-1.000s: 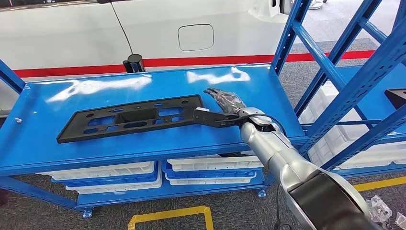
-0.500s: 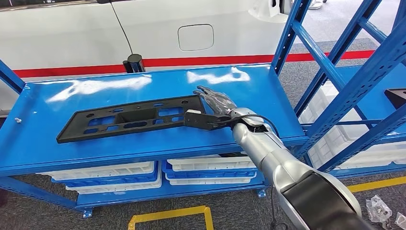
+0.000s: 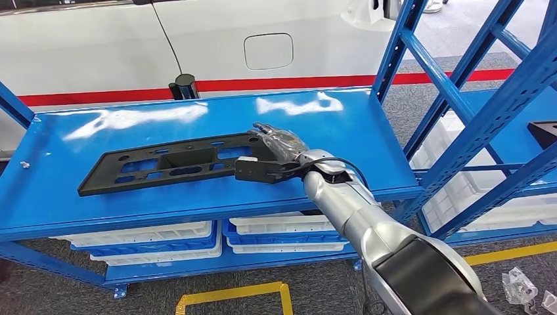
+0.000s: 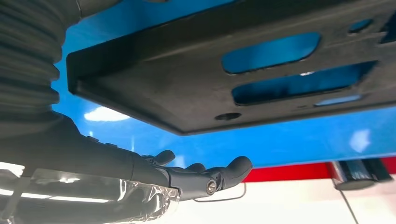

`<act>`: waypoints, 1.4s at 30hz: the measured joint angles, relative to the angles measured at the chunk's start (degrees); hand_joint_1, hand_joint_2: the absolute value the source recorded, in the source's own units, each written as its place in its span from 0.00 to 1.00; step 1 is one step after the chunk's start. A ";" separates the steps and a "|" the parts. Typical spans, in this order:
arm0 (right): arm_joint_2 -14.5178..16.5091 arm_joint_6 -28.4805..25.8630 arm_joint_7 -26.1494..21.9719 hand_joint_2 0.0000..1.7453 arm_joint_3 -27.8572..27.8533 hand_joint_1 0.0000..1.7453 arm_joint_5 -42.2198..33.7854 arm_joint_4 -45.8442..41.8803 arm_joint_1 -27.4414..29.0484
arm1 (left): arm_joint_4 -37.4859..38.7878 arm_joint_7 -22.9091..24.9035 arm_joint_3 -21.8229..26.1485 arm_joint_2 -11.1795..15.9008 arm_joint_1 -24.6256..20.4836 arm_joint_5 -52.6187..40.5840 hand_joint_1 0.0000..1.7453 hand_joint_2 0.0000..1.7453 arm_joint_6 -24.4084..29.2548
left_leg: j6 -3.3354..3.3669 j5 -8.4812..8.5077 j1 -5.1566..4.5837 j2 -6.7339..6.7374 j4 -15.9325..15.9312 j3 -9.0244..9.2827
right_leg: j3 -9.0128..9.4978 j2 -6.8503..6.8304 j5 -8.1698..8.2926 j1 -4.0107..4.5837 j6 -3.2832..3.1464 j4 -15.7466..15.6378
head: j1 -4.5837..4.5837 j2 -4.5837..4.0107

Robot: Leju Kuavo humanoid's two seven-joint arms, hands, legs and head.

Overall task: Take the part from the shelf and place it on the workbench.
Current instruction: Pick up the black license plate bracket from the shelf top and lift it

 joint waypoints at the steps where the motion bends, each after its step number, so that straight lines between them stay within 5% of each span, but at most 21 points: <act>1: 0.04 0.09 0.98 1.00 0.01 0.00 0.38 0.17 0.00 | 0.00 -0.03 -0.03 -0.03 0.00 -0.03 0.00 0.00 0.00 | 0.00 0.00 0.00 0.00 0.00 0.00 | 0.00 0.00 0.00 0.00 0.00 0.00 | 0.00 0.00; 7: -0.07 -0.43 5.43 1.00 -0.10 0.06 1.45 1.57 -0.02 | 0.00 -0.13 -0.07 -0.09 0.00 0.06 0.00 0.00 0.00 | 0.00 0.00 0.00 0.04 0.00 0.03 | 0.00 0.02 0.00 0.00 0.00 -0.01 | 0.00 0.00; 8: -0.17 -0.63 6.39 1.00 -0.22 0.15 1.50 1.77 -0.06 | 0.00 -0.13 -0.08 -0.09 0.01 0.06 0.00 0.00 0.01 | 0.00 0.00 0.00 0.04 0.00 0.03 | 0.01 0.02 0.00 0.00 0.00 -0.01 | 0.00 0.00; 12: -1.02 -0.58 10.07 1.00 -0.69 0.78 2.37 2.88 -0.63 | 0.00 -0.13 -0.10 -0.08 0.04 -0.01 0.00 0.00 0.10 | 0.00 -0.01 0.00 0.03 0.00 0.11 | 0.11 0.01 0.00 0.00 0.00 -0.01 | 0.00 0.00; 25: -2.15 -0.15 11.53 1.00 -1.45 1.00 3.09 5.14 -0.83 | 0.00 -0.27 -0.20 -0.07 0.07 -0.30 0.00 0.00 0.11 | -0.01 -0.01 0.00 0.05 0.00 0.31 | 0.27 0.02 0.00 0.00 0.00 -0.01 | 0.00 0.00; 26: -2.19 -0.20 11.54 1.00 -1.46 0.99 3.09 5.22 -0.79 | 0.00 -0.28 -0.24 -0.07 0.07 -0.32 0.00 0.00 0.10 | -0.01 -0.01 0.00 0.05 0.00 0.31 | 0.27 0.02 0.00 0.00 0.00 -0.01 | -0.01 0.00; 30: -2.30 -0.59 11.34 1.00 -1.70 0.03 3.10 5.47 -0.72 | 0.00 -0.36 -0.40 -0.08 0.05 -0.33 0.00 0.00 0.09 | -0.01 -0.01 0.00 0.08 0.00 0.31 | 0.27 0.03 0.00 0.00 0.00 -0.01 | -0.01 0.00; 42: -2.28 -4.27 9.75 1.00 -3.34 0.00 3.45 5.53 -1.66 | 0.00 -0.45 -0.61 -0.09 0.02 -0.40 0.00 0.00 0.11 | -0.01 -0.01 0.00 0.07 0.00 0.30 | 0.28 0.03 0.00 0.00 0.00 -0.01 | 0.00 0.00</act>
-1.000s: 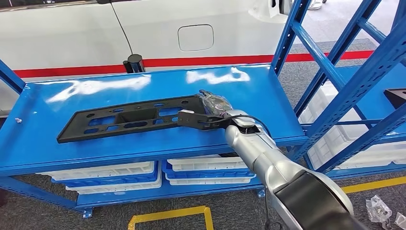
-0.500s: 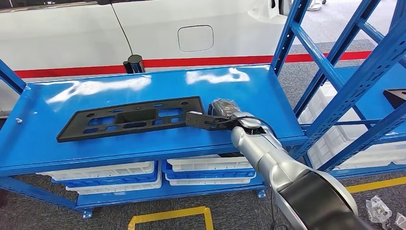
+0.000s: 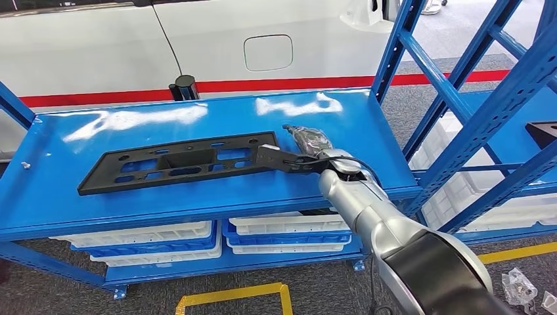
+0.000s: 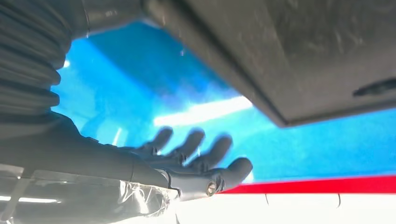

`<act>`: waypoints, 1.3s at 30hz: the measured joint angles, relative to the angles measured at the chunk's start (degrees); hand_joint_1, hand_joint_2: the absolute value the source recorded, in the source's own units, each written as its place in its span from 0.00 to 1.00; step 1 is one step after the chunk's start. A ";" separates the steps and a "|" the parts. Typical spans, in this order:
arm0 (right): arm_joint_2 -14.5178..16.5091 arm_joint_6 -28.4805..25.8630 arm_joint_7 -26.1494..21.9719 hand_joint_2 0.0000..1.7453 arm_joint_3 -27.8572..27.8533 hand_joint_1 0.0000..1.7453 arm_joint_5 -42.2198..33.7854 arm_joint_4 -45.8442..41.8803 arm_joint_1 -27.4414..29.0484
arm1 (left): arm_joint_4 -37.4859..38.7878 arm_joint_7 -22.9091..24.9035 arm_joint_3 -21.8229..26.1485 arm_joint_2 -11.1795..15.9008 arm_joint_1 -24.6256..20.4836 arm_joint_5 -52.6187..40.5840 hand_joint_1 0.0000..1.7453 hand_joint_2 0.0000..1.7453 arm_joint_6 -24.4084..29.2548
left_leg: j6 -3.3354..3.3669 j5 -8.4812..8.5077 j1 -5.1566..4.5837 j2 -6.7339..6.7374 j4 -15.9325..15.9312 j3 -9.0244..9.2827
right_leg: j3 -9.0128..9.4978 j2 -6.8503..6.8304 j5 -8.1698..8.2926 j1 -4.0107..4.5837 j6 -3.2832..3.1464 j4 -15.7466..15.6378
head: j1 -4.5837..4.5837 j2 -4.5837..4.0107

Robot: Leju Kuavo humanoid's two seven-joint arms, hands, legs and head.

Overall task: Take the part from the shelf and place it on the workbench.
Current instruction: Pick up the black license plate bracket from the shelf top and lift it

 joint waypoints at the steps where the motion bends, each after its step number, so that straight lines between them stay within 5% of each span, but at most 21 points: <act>1: 0.00 -0.18 0.00 1.00 0.00 0.00 0.22 0.00 -0.14 | 0.00 0.00 -0.04 0.00 0.00 0.00 0.00 0.00 0.00 | 0.00 0.00 0.00 0.00 0.00 0.00 | 0.00 0.00 0.00 0.00 0.00 0.00 | -0.01 0.00; 10: 0.38 -5.32 0.33 1.00 0.11 0.00 3.78 -0.34 -1.17 | 0.00 0.05 -0.57 0.00 -0.02 -0.29 0.00 0.00 0.15 | 0.00 0.00 0.00 0.01 0.00 -0.06 | -0.04 0.01 0.00 0.00 0.00 0.01 | 0.00 0.00; 24: 5.08 -2.09 -0.84 1.00 1.10 0.00 8.35 -0.77 -1.58 | 0.00 0.72 -0.87 -0.28 -0.45 -0.97 0.00 0.00 0.19 | 0.00 0.00 0.02 0.02 -0.01 -0.06 | -0.06 0.02 0.00 0.03 0.00 0.01 | -0.01 0.00; 39: 6.20 -0.94 1.45 1.00 2.05 0.00 10.32 -0.72 -0.46 | 0.00 0.99 -1.75 -0.32 -0.54 -1.44 0.00 0.00 0.15 | 0.00 0.00 0.01 0.02 -0.01 -0.07 | -0.08 0.02 0.00 0.02 0.00 0.01 | 0.00 0.00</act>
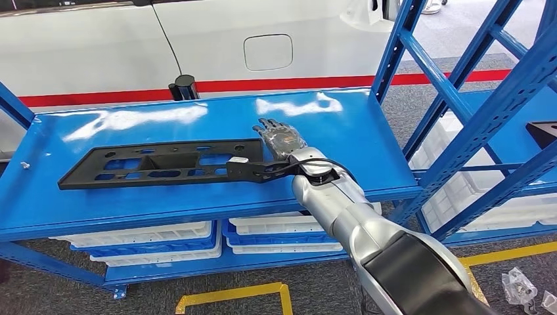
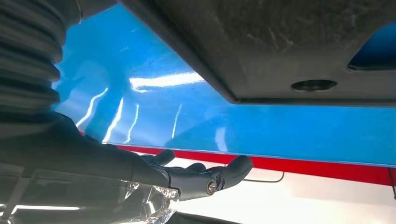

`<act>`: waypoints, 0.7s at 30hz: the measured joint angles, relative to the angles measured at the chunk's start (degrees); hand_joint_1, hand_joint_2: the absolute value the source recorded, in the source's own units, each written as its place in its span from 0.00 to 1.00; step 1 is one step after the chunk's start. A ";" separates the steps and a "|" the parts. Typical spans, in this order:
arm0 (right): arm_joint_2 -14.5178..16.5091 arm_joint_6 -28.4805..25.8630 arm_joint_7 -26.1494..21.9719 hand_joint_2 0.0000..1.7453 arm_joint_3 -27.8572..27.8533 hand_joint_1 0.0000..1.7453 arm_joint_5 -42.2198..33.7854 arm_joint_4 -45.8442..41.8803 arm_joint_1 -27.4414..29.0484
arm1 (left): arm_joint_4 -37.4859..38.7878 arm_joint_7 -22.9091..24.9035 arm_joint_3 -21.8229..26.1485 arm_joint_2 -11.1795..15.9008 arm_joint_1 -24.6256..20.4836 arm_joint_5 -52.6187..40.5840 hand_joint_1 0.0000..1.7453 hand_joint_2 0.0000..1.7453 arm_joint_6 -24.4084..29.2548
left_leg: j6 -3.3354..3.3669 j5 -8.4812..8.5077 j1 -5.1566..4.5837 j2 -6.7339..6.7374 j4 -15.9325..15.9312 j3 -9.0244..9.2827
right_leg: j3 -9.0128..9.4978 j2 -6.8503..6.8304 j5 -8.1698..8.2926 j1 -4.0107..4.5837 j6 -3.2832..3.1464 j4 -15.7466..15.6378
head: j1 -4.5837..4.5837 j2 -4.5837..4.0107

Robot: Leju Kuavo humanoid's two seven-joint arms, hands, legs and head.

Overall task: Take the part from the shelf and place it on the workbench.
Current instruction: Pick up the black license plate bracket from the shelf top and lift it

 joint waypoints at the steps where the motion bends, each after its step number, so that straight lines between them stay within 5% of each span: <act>1: -0.03 -0.12 0.21 1.00 0.00 0.00 0.27 0.00 0.01 | 0.00 0.09 -0.11 0.01 0.00 -0.08 0.00 0.00 0.00 | 0.00 0.00 0.00 0.00 0.00 0.00 | 0.00 0.00 0.00 0.00 0.00 0.00 | 0.00 0.00; 13: -4.95 -6.49 7.23 1.00 -0.83 0.00 4.02 -0.09 -1.32 | 0.00 0.66 -0.55 0.07 -0.01 -0.57 0.00 0.00 -0.01 | 0.00 0.00 -0.04 -0.02 0.01 0.00 | 0.02 -0.01 0.01 -0.05 0.01 0.00 | 0.01 0.00; 21: -6.80 -7.01 7.25 1.00 -2.48 0.00 4.89 -0.39 -2.11 | 0.00 0.48 -0.50 0.14 -0.03 0.53 0.00 0.00 0.32 | 0.01 0.00 -0.02 0.01 0.01 -0.02 | 0.00 0.01 0.01 -0.03 0.01 0.00 | 0.00 0.00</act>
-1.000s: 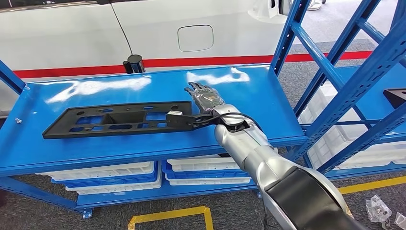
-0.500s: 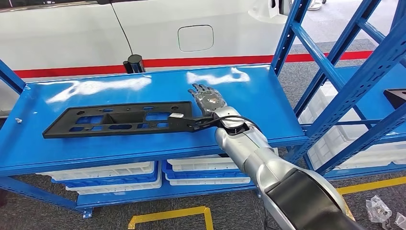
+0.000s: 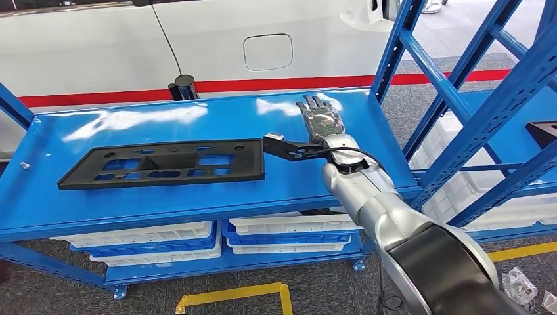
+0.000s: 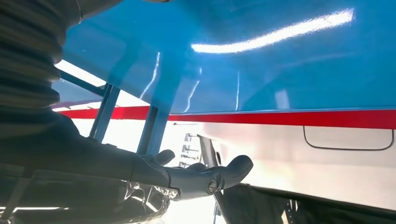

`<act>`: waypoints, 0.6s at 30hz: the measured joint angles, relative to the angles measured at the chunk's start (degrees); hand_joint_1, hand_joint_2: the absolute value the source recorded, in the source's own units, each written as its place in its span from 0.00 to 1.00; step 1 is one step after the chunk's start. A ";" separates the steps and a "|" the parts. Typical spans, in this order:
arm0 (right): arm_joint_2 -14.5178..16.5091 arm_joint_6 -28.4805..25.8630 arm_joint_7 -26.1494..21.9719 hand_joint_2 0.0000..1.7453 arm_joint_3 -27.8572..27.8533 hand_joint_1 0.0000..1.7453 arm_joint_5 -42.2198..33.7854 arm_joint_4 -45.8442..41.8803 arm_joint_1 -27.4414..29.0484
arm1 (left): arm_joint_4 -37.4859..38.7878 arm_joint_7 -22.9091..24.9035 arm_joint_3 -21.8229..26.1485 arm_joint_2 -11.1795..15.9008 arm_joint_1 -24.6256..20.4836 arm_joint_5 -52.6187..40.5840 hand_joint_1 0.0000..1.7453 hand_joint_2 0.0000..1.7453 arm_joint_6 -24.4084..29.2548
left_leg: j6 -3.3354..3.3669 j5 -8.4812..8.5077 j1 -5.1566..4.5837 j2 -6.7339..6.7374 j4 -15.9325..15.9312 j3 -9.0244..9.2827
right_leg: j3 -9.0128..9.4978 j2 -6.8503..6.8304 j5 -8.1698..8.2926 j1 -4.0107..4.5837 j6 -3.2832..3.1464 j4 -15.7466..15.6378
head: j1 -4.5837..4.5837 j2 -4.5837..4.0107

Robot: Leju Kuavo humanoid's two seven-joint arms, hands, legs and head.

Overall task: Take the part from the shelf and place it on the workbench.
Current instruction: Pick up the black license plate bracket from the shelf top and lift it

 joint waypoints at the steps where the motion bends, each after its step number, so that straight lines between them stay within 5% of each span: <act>1: 0.05 -0.03 -0.23 1.00 -0.19 0.00 0.11 -0.14 -0.22 | 0.00 -0.25 0.03 0.02 0.02 0.36 0.00 0.00 0.13 | 0.00 0.00 0.01 0.00 0.00 0.00 | 0.00 0.00 0.00 0.01 0.00 0.00 | 0.00 0.00; 9: 2.58 -1.32 -4.86 1.00 -0.64 0.00 0.80 -2.28 -1.89 | 0.00 -1.60 0.46 0.05 0.41 1.65 0.00 0.00 0.98 | -0.01 0.01 0.07 0.02 -0.02 -0.01 | 0.00 0.01 0.00 0.09 -0.01 0.02 | 0.00 0.00; 18: 9.00 -2.23 -10.60 1.00 -0.35 0.00 1.61 -10.54 -1.83 | 0.00 -1.72 0.68 0.01 0.54 1.70 0.00 0.00 1.05 | -0.01 0.00 0.08 0.01 -0.02 -0.07 | -0.08 0.01 -0.02 0.12 -0.03 0.02 | 0.00 0.00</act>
